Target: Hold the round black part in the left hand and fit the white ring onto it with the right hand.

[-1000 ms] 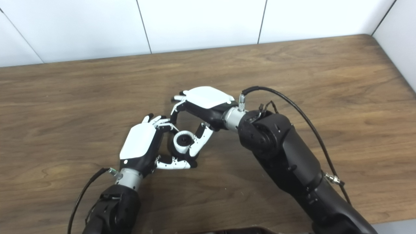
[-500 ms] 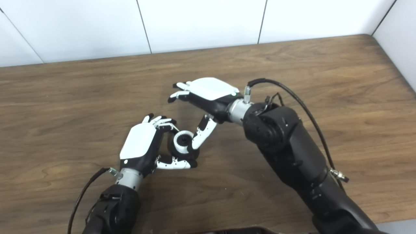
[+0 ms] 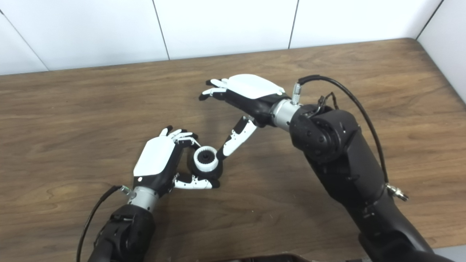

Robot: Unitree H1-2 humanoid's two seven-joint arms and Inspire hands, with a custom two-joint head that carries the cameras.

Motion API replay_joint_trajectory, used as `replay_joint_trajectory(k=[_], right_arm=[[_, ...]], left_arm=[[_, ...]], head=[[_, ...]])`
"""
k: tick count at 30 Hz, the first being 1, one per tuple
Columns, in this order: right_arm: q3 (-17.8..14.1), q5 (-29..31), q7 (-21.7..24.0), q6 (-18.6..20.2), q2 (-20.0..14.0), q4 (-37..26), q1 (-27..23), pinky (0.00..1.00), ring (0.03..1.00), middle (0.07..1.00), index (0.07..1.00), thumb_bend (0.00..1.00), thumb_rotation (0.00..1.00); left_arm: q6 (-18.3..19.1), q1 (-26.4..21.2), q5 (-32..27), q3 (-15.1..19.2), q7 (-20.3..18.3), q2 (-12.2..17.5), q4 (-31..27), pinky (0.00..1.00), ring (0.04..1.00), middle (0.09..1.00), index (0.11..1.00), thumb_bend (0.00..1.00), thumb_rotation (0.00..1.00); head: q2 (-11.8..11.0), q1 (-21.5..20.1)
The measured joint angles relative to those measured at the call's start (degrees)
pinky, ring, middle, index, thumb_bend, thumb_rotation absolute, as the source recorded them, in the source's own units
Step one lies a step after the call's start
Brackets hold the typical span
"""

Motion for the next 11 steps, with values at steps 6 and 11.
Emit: replay_joint_trajectory(k=[6,11], right_arm=[[0.0,0.0,0.0,0.3,0.0,0.0,0.0,1.00,1.000,0.993,0.872,1.00,0.41],[-0.1,0.2,0.0,1.1,0.0,0.1,0.0,1.00,1.000,0.996,0.862,1.00,0.40]], left_arm=[[1.4,-0.3,1.7,-0.1,-4.2,0.3,-1.8,1.00,0.918,0.868,0.858,0.91,0.26],[2.6,-1.2,2.1,0.0,-8.0,0.5,-3.1,1.00,0.939,0.897,0.927,0.99,0.30]], head=[[0.1,0.1],[0.2,0.2]])
